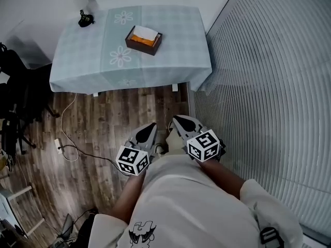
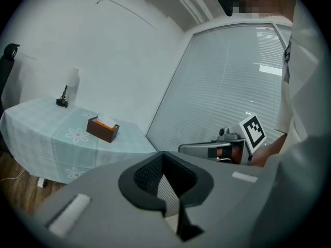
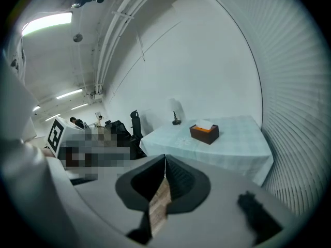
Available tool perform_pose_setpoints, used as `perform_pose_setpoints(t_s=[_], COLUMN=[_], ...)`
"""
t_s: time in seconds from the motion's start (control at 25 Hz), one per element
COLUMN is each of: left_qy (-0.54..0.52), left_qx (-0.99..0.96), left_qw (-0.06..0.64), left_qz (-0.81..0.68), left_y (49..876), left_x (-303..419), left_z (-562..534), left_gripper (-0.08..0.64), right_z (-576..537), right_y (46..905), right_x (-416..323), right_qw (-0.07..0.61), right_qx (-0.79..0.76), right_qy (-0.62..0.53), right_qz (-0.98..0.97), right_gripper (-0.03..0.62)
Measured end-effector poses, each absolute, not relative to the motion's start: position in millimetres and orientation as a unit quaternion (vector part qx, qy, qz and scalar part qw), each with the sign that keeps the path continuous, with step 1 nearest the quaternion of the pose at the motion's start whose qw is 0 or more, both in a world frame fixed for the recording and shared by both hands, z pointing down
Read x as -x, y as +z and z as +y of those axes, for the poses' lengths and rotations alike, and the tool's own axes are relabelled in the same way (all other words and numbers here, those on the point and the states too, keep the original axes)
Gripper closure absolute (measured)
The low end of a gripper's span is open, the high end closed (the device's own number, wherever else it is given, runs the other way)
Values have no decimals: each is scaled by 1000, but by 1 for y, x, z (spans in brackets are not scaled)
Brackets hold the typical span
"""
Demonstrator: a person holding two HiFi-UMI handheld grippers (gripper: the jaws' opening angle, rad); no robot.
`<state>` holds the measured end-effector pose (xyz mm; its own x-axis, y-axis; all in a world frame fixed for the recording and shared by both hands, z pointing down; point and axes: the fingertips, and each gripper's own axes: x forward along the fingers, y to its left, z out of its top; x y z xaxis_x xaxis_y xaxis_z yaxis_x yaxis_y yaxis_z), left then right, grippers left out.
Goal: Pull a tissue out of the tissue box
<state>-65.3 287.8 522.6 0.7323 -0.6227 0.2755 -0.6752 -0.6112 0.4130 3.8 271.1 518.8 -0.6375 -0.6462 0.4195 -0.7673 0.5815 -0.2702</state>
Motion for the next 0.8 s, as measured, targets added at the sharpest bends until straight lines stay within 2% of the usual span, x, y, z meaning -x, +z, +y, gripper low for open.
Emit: perform_pose_setpoints(t_s=[0.36,0.8], left_qy=[54,67], left_qx=[-883,-869], left_qw=[249,239], left_qz=[-393,-428], left_y=[537,508], left_x=[65,35], left_z=[164,-64], left_gripper=[554,554], right_z=[138,-92], right_y=[543,524], right_x=[-13,-28], right_qw=[134,144], right_qx=[-387,-322], right_qy=[220,192], right_qz=[-885,-916], right_gripper=[578,578])
